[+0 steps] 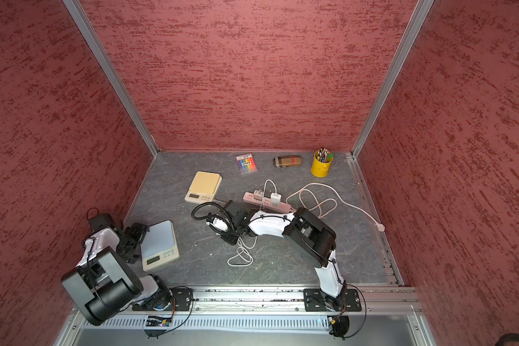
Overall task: Charge the electronic scale
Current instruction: Move the electronic scale to the center of the board.
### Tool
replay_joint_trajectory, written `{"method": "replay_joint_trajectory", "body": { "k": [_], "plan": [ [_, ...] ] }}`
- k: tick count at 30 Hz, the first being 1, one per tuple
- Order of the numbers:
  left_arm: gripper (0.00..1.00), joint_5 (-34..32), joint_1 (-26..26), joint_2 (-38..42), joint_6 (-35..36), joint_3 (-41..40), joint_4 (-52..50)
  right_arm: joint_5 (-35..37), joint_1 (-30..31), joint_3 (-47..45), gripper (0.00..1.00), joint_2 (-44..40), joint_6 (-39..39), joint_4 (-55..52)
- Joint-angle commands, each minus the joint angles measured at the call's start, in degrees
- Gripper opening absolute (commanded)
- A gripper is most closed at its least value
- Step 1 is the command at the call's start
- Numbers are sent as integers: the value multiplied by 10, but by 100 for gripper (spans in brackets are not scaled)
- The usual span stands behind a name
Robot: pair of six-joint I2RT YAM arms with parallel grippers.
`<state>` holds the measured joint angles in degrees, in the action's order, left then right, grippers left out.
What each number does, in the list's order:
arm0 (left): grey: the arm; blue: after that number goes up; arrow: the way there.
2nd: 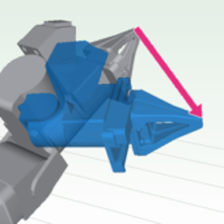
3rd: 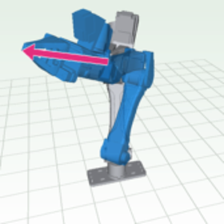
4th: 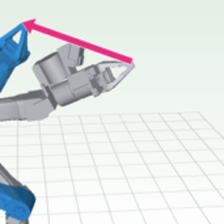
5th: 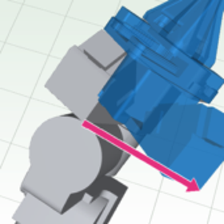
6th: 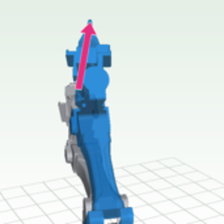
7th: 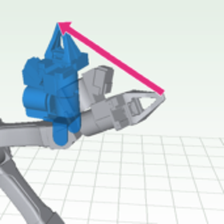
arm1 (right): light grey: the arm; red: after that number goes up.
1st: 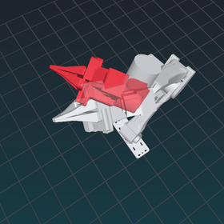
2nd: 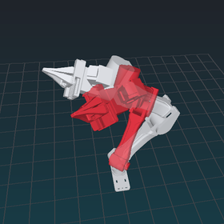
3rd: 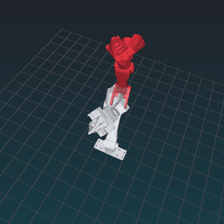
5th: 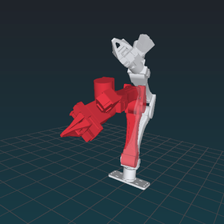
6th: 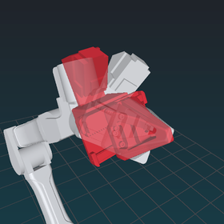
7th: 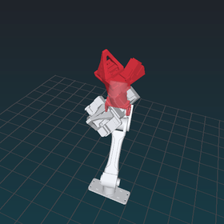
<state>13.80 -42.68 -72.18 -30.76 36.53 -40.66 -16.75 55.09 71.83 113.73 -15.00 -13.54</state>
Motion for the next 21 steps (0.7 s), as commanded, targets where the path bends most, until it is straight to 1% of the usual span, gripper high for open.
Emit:
{"method": "replay_joint_trajectory", "body": {
  "k": [1, 5, 8, 11, 13, 16, 19, 21],
  "plan": [
    [100, 65, 37, -8, 17, 6, 5, -10, 4, 1, 0, -2, 2, -2],
    [100, 77, 119, -13, -22, 3, 8, -4, 4, 14, 0, 4, -8, -18],
    [100, 72, 172, 12, -57, -7, 24, -11, 4, 18, 0, 5, -8, -23],
    [100, 49, 213, 12, -43, 7, 33, -22, 4, 21, 0, 7, -9, -23],
    [100, 27, 214, -11, -18, 32, 15, -17, 3, 31, 0, 13, -14, -29],
    [100, -5, 196, -34, 21, 67, -10, 14, 4, 74, 0, 38, -17, -59],
    [100, -11, 160, -32, 35, 79, -5, 37, 4, 133, 0, 75, -15, -87],
    [100, -4, 136, -39, 42, 80, 14, 33, 4, 186, 0, 109, -9, -108]
  ]
}}
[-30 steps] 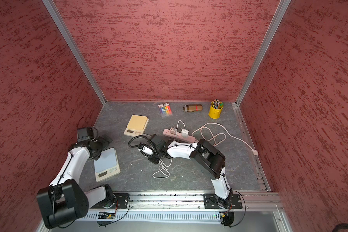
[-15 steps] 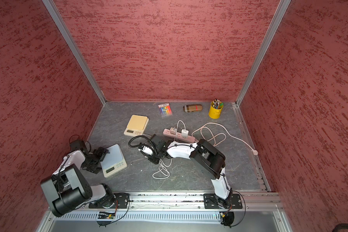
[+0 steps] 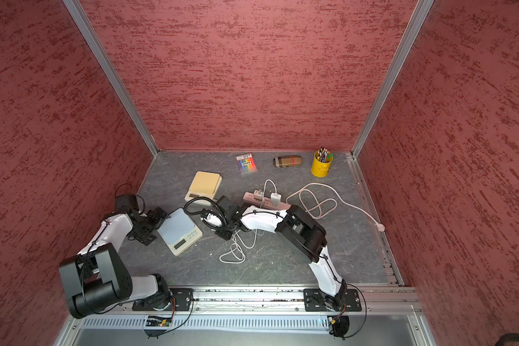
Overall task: Charge the electronic scale
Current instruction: Move the electronic scale to the center of the board, then adjust the electronic scale at the center of the board.
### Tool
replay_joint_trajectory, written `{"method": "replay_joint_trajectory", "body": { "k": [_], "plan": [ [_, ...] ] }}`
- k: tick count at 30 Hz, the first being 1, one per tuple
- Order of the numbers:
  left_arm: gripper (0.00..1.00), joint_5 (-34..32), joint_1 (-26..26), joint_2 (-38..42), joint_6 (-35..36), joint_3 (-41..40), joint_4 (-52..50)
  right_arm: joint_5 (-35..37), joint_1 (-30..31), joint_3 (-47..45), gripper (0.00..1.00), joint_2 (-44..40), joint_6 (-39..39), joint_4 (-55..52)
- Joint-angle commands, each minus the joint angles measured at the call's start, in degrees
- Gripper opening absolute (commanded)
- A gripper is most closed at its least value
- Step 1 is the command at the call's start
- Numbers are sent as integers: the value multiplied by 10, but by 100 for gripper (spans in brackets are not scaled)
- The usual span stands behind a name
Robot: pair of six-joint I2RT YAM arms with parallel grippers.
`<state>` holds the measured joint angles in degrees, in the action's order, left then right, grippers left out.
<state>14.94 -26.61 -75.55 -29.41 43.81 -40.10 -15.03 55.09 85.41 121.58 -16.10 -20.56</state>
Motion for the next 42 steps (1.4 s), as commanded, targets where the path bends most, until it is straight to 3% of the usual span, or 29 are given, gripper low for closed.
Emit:
{"method": "replay_joint_trajectory", "body": {
  "k": [1, 8, 15, 28, 36, 42],
  "plan": [
    [100, -6, -33, -15, 31, 8, 18, 14, 4, 72, 0, 45, 5, -45],
    [100, 47, -38, -80, 55, -3, 67, -12, 4, 179, 0, 116, -5, -70],
    [100, 111, -11, -95, 76, -19, 102, -35, 25, 200, 0, 135, -44, -116],
    [100, 133, 72, -71, 90, -16, 103, -58, 48, 69, 0, 43, -21, -57],
    [100, 57, 39, -50, 100, 8, 5, -25, 50, -7, 0, -7, 4, -45],
    [100, 105, 47, -43, 74, -21, -10, -1, 61, -47, 0, -31, 30, -18]
  ]
}}
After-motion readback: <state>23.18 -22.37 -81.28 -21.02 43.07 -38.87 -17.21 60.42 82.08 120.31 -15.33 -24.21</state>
